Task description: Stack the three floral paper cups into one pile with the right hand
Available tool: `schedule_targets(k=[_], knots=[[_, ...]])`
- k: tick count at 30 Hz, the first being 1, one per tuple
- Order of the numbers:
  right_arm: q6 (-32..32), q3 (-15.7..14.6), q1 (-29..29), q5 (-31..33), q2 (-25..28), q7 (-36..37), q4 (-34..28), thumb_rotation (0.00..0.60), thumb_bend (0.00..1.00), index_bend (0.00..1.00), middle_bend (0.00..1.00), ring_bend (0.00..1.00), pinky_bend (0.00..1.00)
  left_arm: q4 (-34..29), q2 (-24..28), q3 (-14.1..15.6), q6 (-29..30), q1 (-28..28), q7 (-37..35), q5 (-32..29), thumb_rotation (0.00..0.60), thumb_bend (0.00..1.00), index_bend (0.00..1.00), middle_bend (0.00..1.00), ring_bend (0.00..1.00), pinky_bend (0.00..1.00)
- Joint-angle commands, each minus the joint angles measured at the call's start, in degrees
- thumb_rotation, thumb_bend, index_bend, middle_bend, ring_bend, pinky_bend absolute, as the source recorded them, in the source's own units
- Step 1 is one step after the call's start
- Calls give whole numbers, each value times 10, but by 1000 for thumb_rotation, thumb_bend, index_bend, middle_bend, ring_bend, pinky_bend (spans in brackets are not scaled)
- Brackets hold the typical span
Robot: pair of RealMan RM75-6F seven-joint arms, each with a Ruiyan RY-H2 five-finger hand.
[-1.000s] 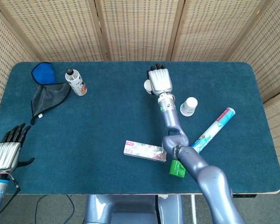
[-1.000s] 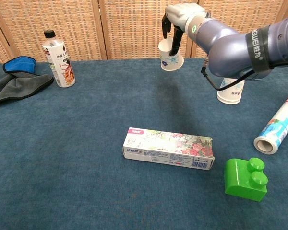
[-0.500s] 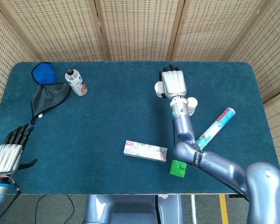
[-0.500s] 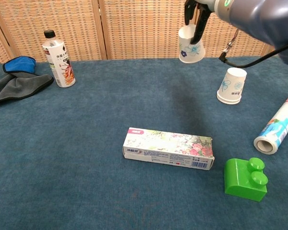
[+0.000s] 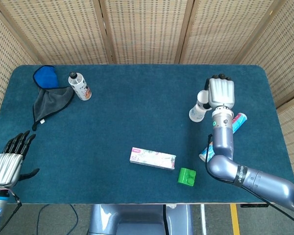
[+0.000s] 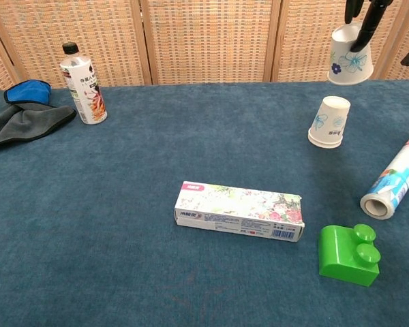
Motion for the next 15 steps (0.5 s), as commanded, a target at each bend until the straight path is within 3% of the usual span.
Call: schedule_targets(k=[1, 7, 15], knots=[[-23, -12, -11, -8, 2, 47, 11, 600, 198, 705, 375, 220, 275, 0, 0, 3, 1, 2, 2, 3, 600, 169, 55, 0, 0, 95], [-39, -21, -9, -31, -14, 106, 30, 600, 199, 707, 375, 220, 274, 0, -2, 2, -2, 1, 6, 3, 600, 169, 55, 0, 0, 95], [-49, -44, 5, -31, -33, 121, 77, 600, 198, 707, 375, 220, 269, 4, -3, 2, -5, 2, 5, 0, 600, 169, 55, 0, 0, 95]])
